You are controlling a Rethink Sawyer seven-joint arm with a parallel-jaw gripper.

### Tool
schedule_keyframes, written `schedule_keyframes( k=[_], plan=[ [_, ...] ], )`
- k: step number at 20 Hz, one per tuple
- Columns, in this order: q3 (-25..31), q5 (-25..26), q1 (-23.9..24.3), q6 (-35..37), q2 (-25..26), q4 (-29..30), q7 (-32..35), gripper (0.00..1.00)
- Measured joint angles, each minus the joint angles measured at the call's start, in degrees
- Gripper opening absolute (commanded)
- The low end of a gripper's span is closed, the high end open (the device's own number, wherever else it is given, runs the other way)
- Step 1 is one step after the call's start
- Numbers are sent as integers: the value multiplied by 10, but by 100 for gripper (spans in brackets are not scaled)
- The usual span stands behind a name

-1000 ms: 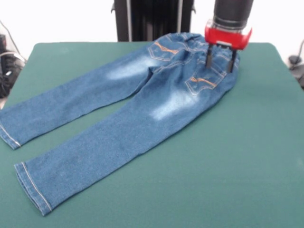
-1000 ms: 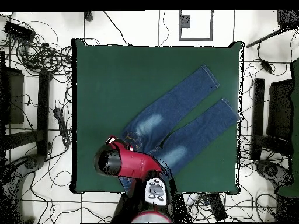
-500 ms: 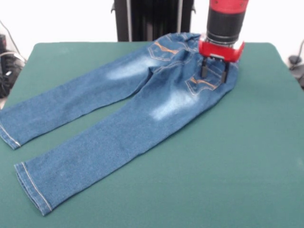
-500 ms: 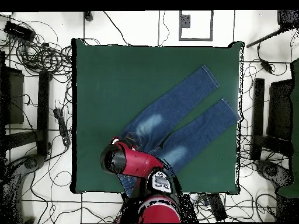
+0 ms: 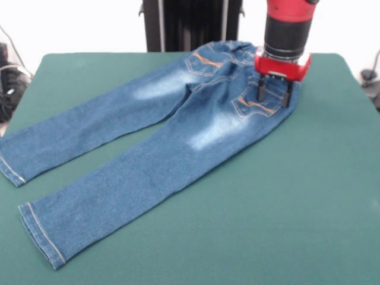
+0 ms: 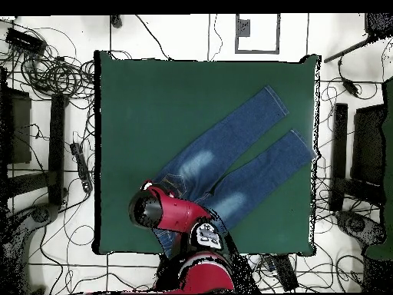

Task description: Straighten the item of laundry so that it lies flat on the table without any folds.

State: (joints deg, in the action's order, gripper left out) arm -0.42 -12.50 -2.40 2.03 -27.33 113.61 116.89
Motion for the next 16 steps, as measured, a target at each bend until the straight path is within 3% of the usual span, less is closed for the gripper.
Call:
schedule_keyframes(
  k=[16],
  plan=[
    [0, 0, -21, 0, -23, 0, 0, 100]
  ],
)
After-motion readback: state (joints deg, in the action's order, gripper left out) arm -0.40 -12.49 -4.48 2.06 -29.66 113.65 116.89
